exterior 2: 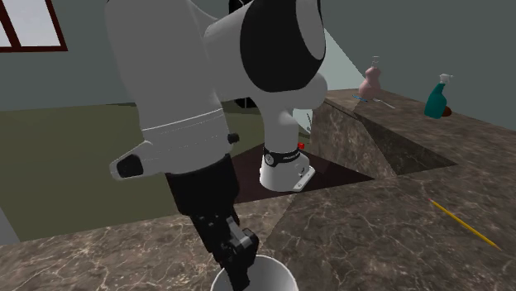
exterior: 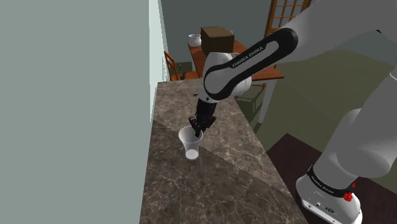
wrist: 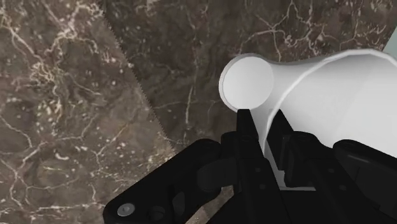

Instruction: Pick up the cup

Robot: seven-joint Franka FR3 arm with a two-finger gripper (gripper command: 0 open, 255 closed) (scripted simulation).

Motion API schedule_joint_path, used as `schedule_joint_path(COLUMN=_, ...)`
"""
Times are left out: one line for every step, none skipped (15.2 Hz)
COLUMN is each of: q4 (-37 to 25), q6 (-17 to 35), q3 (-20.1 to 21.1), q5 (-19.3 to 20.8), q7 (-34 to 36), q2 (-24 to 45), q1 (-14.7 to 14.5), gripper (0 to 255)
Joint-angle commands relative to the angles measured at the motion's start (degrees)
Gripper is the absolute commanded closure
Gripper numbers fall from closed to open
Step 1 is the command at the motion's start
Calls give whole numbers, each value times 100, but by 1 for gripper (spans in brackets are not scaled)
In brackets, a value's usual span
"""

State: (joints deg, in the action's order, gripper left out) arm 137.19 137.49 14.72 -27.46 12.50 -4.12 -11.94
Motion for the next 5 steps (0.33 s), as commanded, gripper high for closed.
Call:
schedule_joint_path(q4=-65, q6=-163, q3=-17, q5=46, q7=53, q2=-98, q1=18, gripper=255)
schedule_joint_path(q4=-95, q6=-240, q3=-22, q5=65, q7=82, q2=-149, q1=23, gripper=255)
schedule_joint_path(q4=-125, q6=-317, q3=-27, q5=84, q7=110, q2=-198, q1=28, gripper=255)
schedule_joint_path(q4=-130, q6=-329, q3=-28, q5=87, q7=115, q2=-205, q1=29, gripper=255)
schedule_joint_path(q4=-130, q6=-329, q3=-28, q5=87, q7=115, q2=-205, q1=29, gripper=255)
